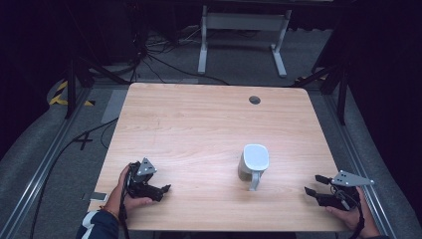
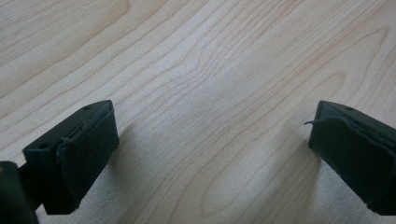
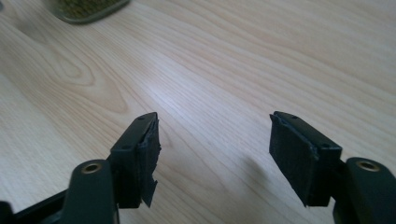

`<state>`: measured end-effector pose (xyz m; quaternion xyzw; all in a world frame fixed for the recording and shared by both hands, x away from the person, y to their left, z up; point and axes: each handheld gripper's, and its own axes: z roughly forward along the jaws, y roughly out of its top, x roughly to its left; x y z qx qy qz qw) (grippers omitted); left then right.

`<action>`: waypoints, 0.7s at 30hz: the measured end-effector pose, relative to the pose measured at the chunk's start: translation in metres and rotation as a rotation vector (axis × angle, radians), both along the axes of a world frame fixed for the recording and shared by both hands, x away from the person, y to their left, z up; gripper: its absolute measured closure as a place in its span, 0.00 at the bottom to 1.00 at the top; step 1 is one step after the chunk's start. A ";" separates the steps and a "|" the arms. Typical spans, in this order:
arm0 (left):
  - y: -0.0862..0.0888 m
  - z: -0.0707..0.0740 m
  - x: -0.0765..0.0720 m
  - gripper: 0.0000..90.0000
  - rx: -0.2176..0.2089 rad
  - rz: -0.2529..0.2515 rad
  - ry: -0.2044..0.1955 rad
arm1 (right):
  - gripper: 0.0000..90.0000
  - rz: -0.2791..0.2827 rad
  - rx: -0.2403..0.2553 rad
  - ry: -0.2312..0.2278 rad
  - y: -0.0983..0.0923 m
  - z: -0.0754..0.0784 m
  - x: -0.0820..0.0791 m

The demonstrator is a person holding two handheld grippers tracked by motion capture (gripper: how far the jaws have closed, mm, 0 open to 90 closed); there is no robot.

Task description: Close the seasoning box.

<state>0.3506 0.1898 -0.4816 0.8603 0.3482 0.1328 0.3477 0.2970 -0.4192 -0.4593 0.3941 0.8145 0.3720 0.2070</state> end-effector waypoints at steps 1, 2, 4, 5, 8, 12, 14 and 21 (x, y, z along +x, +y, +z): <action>0.000 0.000 0.000 0.02 -0.003 0.001 0.002 | 0.37 0.000 -0.008 0.010 -0.001 -0.002 0.001; 0.000 0.000 0.000 0.02 0.002 0.001 0.000 | 0.37 -0.005 -0.006 0.018 -0.002 -0.003 0.001; 0.000 0.000 0.000 0.02 0.007 -0.003 -0.003 | 0.35 -0.011 -0.012 0.035 -0.001 -0.006 0.002; 0.000 0.000 0.000 0.02 0.000 0.001 0.001 | 0.35 -0.012 -0.016 0.030 0.000 -0.006 0.002; 0.000 0.000 0.000 0.02 0.003 -0.001 -0.001 | 0.33 -0.009 -0.012 0.029 0.000 -0.007 0.003; 0.000 0.000 0.000 0.02 0.003 -0.001 -0.001 | 0.32 -0.008 -0.004 0.029 0.000 -0.008 0.004; 0.000 0.000 0.000 0.02 0.003 0.000 0.000 | 0.32 -0.010 -0.006 0.029 0.000 -0.008 0.003; 0.000 0.000 0.000 0.02 0.002 0.000 0.002 | 0.31 -0.009 -0.007 0.028 0.000 -0.008 0.004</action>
